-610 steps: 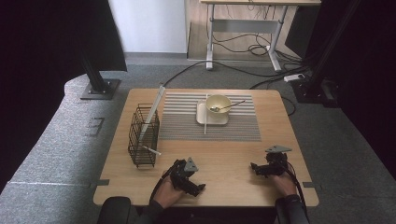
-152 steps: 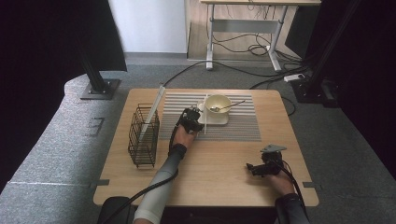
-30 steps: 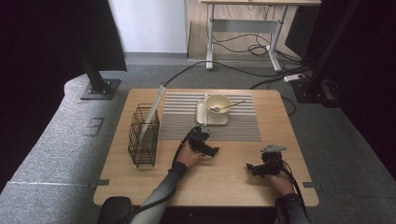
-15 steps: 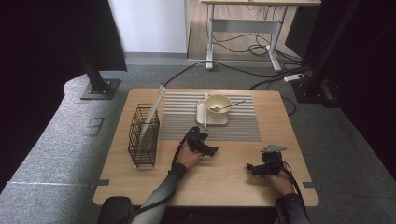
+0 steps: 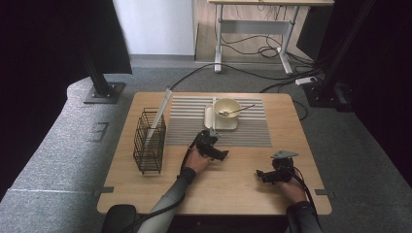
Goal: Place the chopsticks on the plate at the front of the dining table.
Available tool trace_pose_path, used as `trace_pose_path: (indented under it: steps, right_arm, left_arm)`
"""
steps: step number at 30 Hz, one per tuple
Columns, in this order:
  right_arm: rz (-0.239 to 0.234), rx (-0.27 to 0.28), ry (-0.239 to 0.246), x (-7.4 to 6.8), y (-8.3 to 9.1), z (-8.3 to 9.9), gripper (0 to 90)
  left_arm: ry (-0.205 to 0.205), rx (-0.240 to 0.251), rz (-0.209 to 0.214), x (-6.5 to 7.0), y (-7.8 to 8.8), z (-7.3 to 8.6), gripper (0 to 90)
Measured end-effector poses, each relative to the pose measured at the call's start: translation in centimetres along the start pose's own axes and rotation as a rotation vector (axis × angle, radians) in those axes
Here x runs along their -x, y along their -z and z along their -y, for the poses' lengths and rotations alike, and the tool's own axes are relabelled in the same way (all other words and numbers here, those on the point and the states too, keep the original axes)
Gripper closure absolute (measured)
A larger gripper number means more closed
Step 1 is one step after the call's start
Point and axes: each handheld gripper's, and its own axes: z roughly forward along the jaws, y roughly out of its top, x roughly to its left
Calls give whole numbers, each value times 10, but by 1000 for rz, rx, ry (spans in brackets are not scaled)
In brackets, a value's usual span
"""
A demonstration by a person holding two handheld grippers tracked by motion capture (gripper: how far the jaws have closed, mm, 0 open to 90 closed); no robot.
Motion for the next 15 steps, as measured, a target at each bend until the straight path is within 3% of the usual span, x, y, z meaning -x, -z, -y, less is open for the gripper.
trace_pose_path:
  steps: [15]
  right_arm:
    - [0, 0, -1, 0, 0, 0, 0]
  left_arm:
    - [-10, 7, 3, 2, 1, 0, 0]
